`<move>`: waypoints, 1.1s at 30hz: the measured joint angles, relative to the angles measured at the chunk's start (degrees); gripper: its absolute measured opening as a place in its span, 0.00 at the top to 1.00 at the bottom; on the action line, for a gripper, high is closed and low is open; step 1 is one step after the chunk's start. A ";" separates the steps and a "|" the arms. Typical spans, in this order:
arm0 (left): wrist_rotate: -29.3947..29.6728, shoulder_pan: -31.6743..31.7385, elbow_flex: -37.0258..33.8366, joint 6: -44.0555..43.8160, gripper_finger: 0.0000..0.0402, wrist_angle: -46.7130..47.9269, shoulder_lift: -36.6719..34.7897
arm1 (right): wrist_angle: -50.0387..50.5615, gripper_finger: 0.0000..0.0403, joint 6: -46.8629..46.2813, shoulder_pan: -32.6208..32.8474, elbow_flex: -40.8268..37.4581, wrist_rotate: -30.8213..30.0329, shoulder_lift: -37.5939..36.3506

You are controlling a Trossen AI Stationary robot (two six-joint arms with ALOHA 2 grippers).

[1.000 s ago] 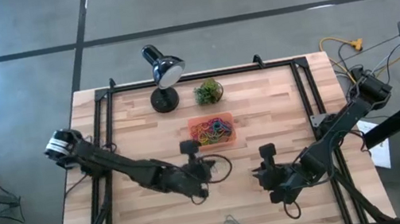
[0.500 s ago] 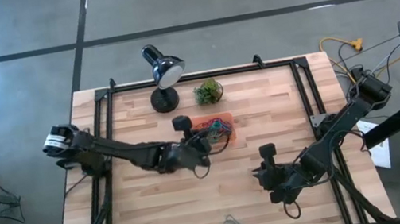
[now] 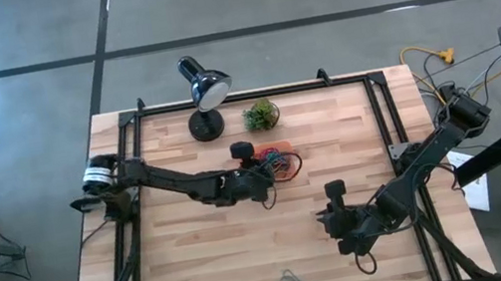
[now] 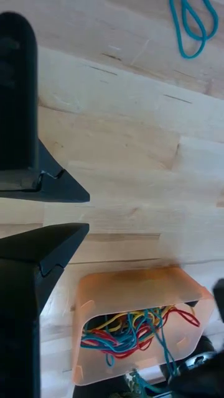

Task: Pick and place rubber bands into bin
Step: Put the blue rubber band into the orange bin

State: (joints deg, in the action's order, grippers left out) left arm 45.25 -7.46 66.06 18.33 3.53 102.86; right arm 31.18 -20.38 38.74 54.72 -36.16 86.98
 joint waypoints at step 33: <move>0.00 1.50 0.11 -4.46 0.87 7.90 0.42 | -0.22 0.85 -0.19 0.00 -0.44 0.00 0.00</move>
State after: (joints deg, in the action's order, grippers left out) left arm 45.25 -5.96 66.17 13.87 11.43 103.28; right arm 30.96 -20.57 38.74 54.28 -36.16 86.98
